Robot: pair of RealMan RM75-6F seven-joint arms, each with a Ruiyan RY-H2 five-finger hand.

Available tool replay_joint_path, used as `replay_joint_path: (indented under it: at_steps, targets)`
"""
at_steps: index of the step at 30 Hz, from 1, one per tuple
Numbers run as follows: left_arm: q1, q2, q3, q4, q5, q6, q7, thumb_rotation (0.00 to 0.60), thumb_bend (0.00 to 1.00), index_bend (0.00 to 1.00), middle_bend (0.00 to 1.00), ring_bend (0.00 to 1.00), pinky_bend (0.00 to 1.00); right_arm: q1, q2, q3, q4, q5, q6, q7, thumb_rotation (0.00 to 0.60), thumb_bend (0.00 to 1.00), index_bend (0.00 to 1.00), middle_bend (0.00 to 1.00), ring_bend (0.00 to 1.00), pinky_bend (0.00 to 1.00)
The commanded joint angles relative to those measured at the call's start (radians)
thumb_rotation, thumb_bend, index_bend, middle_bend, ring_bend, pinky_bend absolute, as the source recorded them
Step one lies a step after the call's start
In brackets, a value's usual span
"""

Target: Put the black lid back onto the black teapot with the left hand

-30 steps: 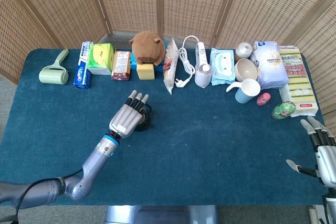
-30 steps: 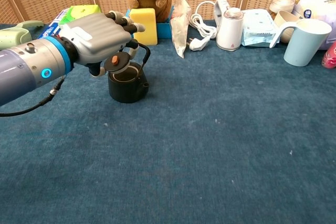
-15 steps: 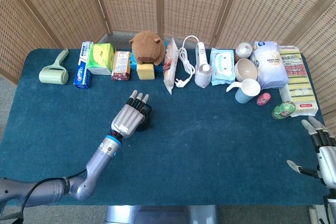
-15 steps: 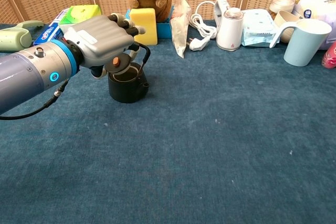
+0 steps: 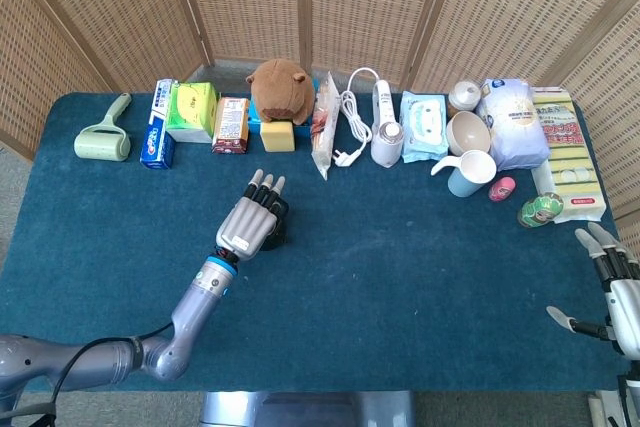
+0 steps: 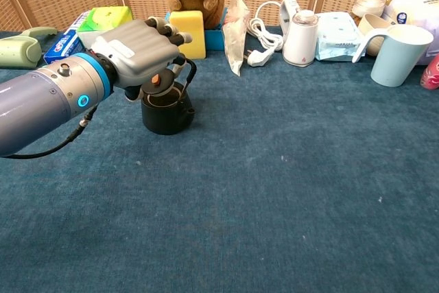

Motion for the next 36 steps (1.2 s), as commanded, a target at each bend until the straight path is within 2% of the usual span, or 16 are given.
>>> replay_joint_path:
  at_steps: [1,19,27,36]
  targets:
    - [-0.003,-0.004,-0.002,0.001,-0.011,0.004,0.001,0.600,0.27,0.41,0.00,0.00,0.02,0.000,0.000,-0.001,0.000,-0.001,-0.001,0.000,0.600,0.04,0.00,0.00,0.00,0.00]
    - [-0.022,-0.011,0.003,-0.029,-0.074,0.038,0.028,0.600,0.22,0.40,0.00,0.00,0.02,-0.001,0.004,-0.004,-0.001,-0.003,0.000,0.008,0.600,0.04,0.00,0.00,0.00,0.00]
    - [-0.034,-0.017,0.003,-0.030,-0.118,0.061,0.067,0.600,0.20,0.28,0.00,0.00,0.02,-0.001,0.006,-0.004,0.001,-0.002,-0.001,0.013,0.600,0.04,0.00,0.00,0.00,0.00]
    - [-0.051,-0.020,0.001,-0.046,-0.158,0.085,0.096,0.600,0.19,0.23,0.00,0.00,0.02,-0.001,0.005,-0.006,0.001,-0.003,-0.001,0.012,0.600,0.04,0.00,0.00,0.00,0.00]
